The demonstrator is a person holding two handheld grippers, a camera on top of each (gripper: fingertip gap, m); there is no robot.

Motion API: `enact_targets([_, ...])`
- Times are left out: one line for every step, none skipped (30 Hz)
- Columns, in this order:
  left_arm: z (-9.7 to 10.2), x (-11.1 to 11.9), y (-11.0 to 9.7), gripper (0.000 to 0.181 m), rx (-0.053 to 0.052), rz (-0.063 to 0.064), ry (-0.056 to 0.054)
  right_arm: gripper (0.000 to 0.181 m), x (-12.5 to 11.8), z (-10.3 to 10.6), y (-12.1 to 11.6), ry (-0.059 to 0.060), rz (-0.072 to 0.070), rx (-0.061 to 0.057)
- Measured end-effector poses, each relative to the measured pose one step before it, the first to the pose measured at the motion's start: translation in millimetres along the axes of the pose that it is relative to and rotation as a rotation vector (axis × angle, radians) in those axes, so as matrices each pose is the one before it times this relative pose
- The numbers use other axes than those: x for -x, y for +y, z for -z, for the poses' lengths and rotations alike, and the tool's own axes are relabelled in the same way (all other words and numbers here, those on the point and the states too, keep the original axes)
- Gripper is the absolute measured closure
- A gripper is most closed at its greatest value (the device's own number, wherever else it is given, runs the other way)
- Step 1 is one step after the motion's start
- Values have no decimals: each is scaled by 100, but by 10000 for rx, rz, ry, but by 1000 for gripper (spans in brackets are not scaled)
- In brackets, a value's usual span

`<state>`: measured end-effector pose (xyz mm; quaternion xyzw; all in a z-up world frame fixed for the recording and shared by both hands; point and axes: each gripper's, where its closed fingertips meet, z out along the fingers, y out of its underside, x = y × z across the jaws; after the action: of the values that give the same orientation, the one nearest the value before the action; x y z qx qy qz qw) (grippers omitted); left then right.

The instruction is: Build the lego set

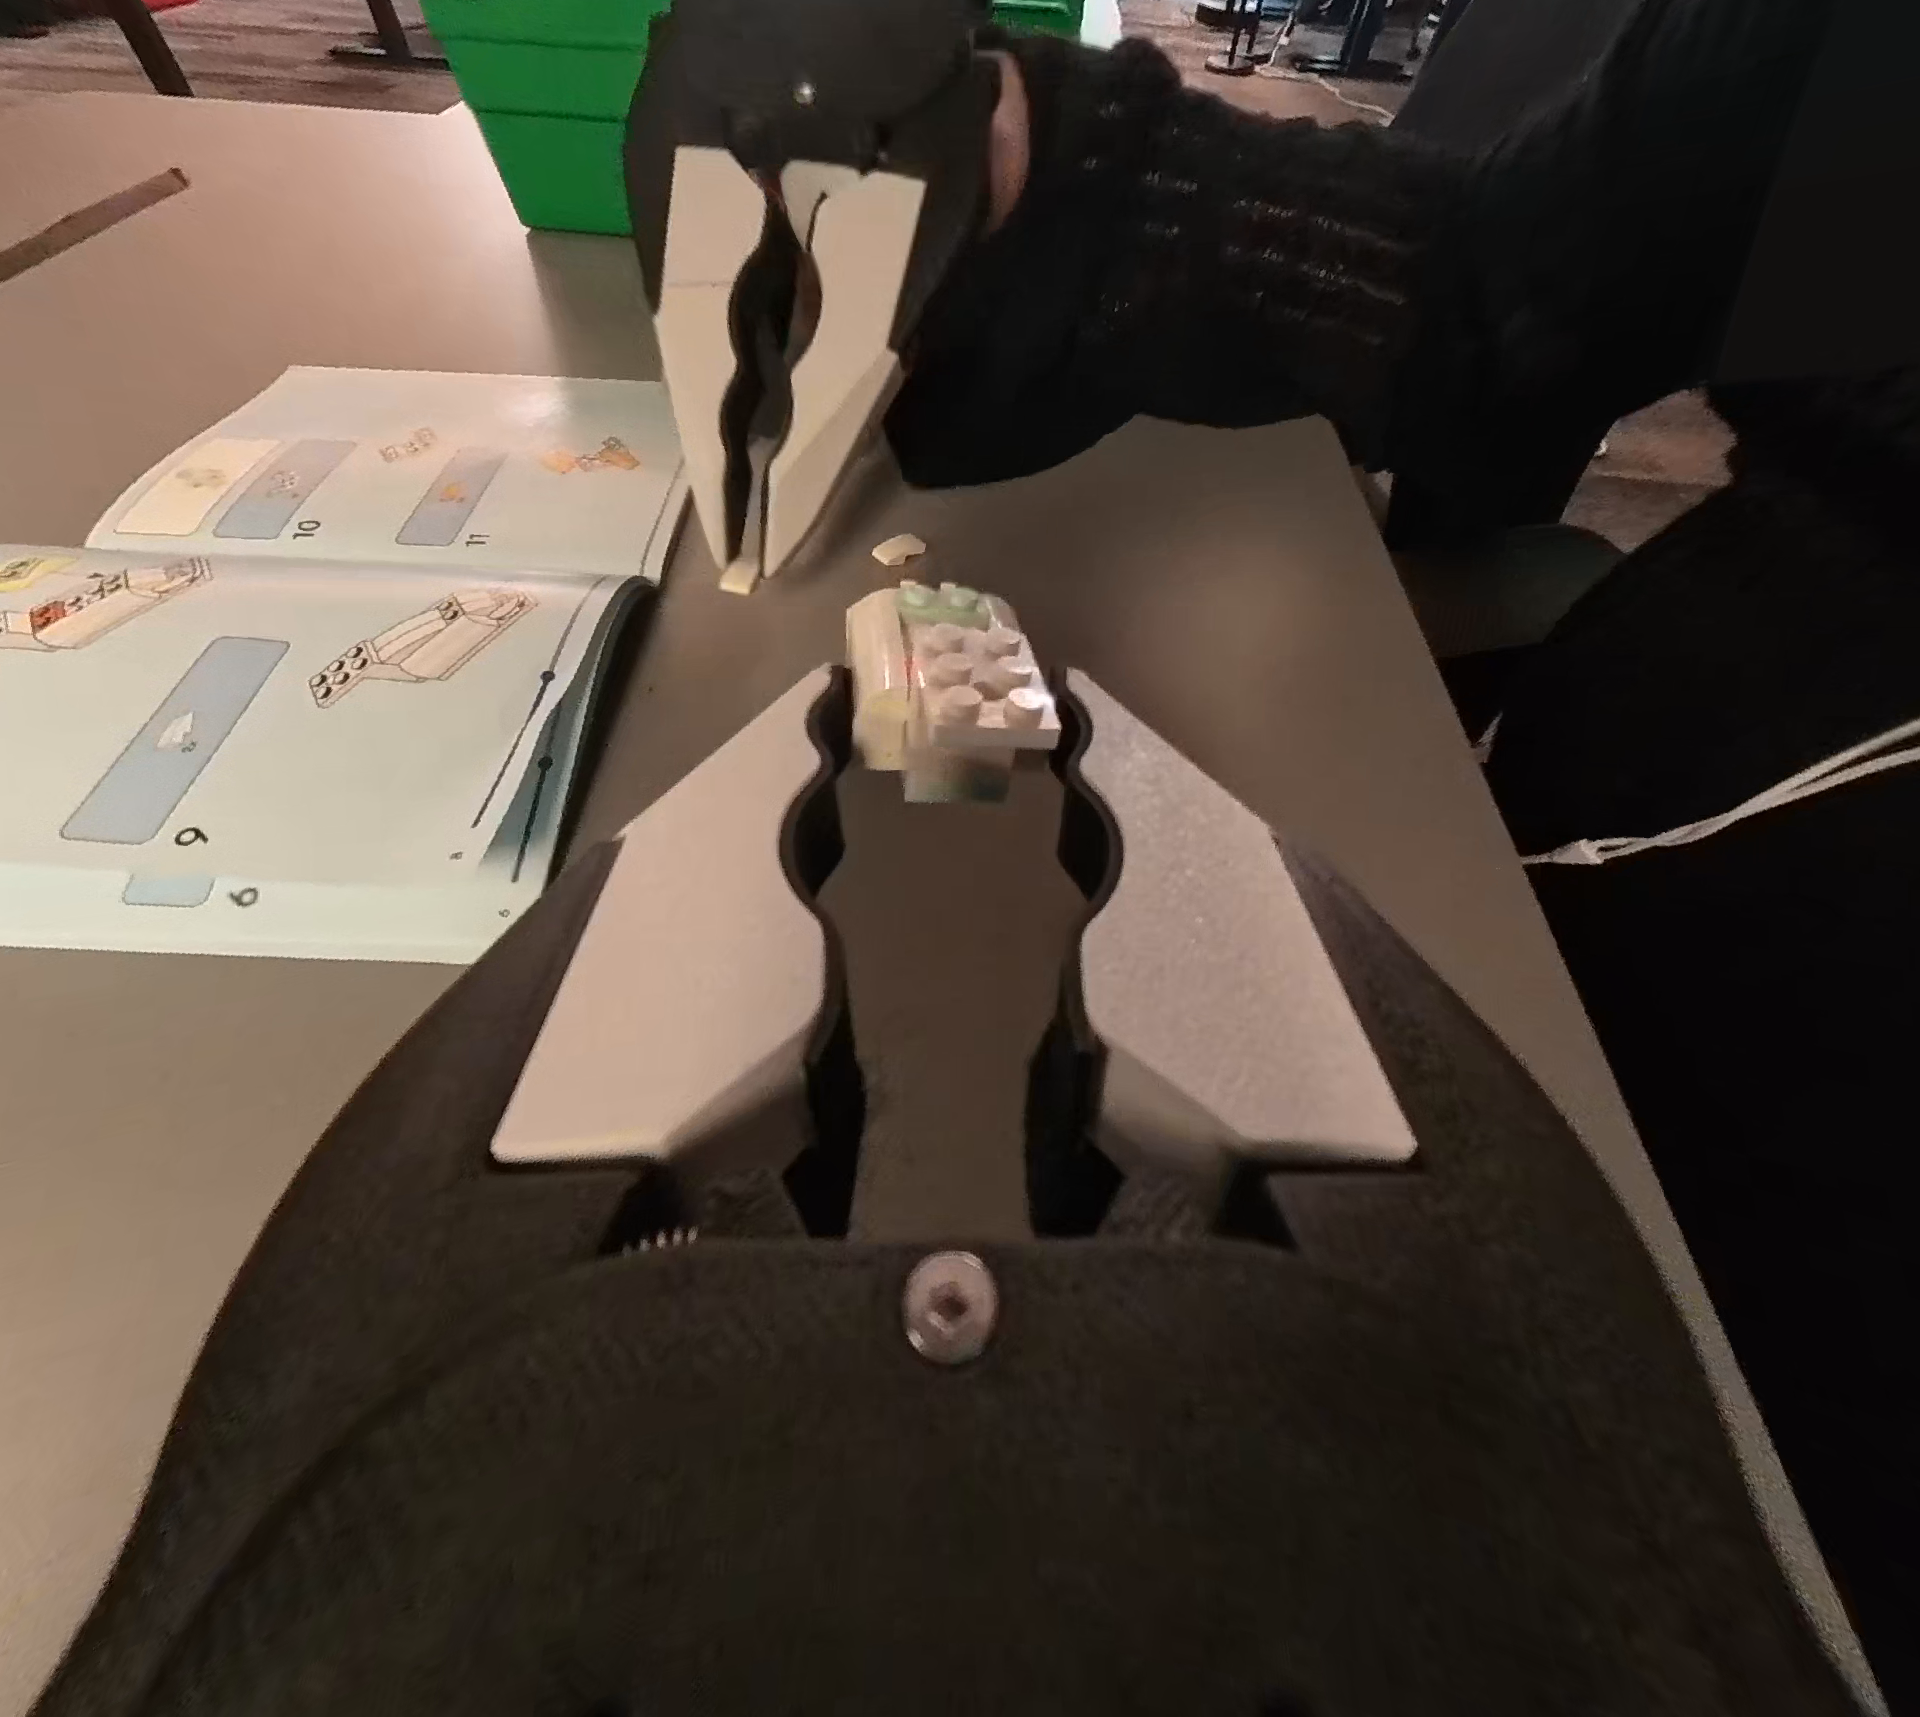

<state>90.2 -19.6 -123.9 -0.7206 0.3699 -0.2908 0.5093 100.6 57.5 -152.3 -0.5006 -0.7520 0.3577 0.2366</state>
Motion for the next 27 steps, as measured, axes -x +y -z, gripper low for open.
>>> enact_targets([-55, -17, 48, 144, 46, -35, -4, 175, -36, 39, 593, 292, 329, 562])
enact_targets([-35, -36, 37, 144, 31, -33, -2, 175, 43, 8, 435, 200, 213, 441])
enact_targets([-18, -26, 18, 144, 19, -34, -6, 175, 98, 5, 271, 116, 124, 308])
enact_targets([-23, -22, 9, 144, 13, -36, -8, 175, 96, -15, 120, 66, 30, 189])
enact_targets([-34, -15, 20, 144, 17, -29, -4, 175, 83, -15, 64, 26, -59, 125])
enact_targets([-23, -20, 36, 144, 28, -19, 4, 175, 72, -34, 67, -26, -111, 92])
enact_targets([-20, -28, 17, 144, 20, -17, 3, 175, 95, -48, 118, -69, -82, 77])
enact_targets([-12, -21, 15, 144, 7, -17, 0, 175, 40, -79, 153, -45, -52, 67])
enact_targets([1, -13, -1, 144, -1, -14, 0, 175, -20, -93, 197, -22, -59, 89])
enact_targets([-3, -14, 0, 144, 0, -10, 5, 175, -59, -108, 193, -5, -43, 88])
enact_targets([-2, -9, 10, 144, 9, -5, 5, 175, -25, -108, 116, -10, -3, 43])
enact_targets([-11, -13, 5, 144, 8, -6, 4, 175, 43, -128, 61, -49, -2, 18])
enact_targets([3, -20, 3, 144, 1, -12, 4, 175, 84, -125, 44, -72, -5, 13])
enact_targets([-4, -4, 14, 144, 4, -12, -1, 175, 56, -152, 25, -51, 10, 10])
enact_targets([-13, -19, 6, 144, 8, -11, 1, 175, 45, -164, 45, -35, 20, 20])
enact_targets([0, -22, 9, 144, 7, -14, 3, 175, 31, -167, 64, -32, 15, 33])
enact_targets([-7, -12, 4, 144, 5, -15, 2, 175, 27, -121, 5, -32, -1, -10])
enact_targets([2, -9, 17, 144, 5, -14, -2, 174, 39, -54, -126, -50, -21, -84])
enact_targets([-6, -15, 6, 144, 7, -8, 1, 174, 31, -43, 12, -41, -18, -1])
enact_targets([-9, -3, 4, 144, 6, -1, 5, 173, -23, -3, -20, 0, -9, -34])
enact_targets([-1, -7, 15, 144, 4, 2, 4, 172, -38, -8, -9, 2, -4, -33])
enact_targets([-2, -12, 4, 144, 5, 4, 12, 171, -34, -1, -1, -12, -21, -33])
enact_targets([0, 8, 3, 144, 3, 7, 7, 171, -44, 0, -3, -14, -29, -39])
enact_targets([-1, -11, -2, 144, -2, 3, 6, 170, -44, 6, 3, -14, -37, -42])
enact_targets([7, 3, 0, 144, -2, -2, 3, 169, -22, 4, 16, -36, -39, -39])
enact_targets([0, -18, 5, 144, 4, -4, 5, 168, 20, 21, 21, -55, -24, -36])
enact_targets([-9, -8, 20, 144, 11, -2, 9, 168, -10, 24, 41, -40, -17, -33])
